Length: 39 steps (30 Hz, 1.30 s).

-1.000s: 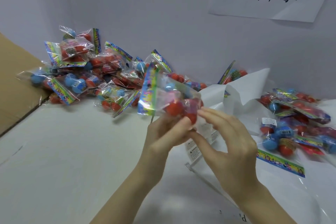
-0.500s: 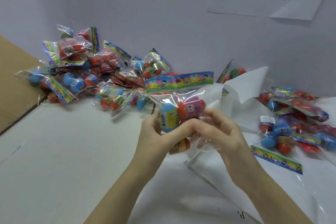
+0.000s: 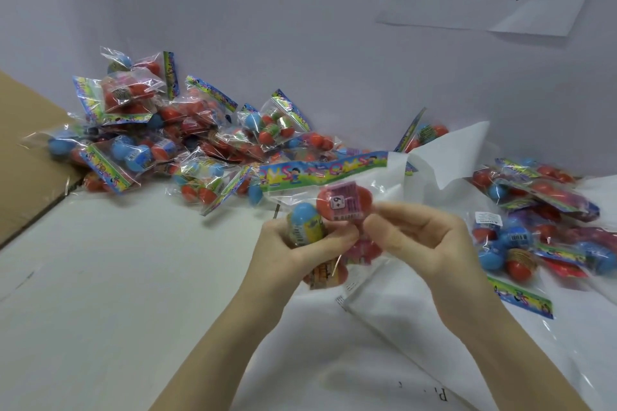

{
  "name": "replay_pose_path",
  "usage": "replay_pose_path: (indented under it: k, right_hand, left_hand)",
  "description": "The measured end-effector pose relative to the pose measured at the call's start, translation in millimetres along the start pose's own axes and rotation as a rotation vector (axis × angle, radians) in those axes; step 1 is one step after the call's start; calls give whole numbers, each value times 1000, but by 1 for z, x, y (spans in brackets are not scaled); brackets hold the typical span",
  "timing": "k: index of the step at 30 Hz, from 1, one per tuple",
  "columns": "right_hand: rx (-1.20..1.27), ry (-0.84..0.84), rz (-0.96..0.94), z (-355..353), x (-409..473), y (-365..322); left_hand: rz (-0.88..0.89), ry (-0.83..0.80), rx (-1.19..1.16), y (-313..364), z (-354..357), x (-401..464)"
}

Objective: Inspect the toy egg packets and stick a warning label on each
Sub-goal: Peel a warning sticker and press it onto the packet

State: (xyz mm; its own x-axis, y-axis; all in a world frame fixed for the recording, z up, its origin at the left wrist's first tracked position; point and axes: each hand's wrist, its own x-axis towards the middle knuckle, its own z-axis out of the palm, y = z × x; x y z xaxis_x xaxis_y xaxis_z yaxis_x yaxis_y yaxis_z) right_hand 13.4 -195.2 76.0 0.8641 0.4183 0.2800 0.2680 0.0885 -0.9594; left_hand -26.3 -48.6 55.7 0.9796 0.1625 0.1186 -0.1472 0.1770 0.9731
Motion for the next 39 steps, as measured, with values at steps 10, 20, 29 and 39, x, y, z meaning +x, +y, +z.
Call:
replay_pose_path:
  k: [10, 20, 29, 39]
  right_hand:
    - [-168, 343, 151, -33, 25, 39]
    - [-427, 305, -110, -20, 18, 39]
    - [-955, 228, -452, -6, 14, 53]
    - [-856, 43, -469, -8, 15, 57]
  left_hand:
    - [-71, 194, -412, -1, -8, 6]
    - [-131, 191, -633, -7, -6, 12]
    - [-50, 127, -496, -11, -9, 13]
    - [-133, 90, -497, -21, -5, 17]
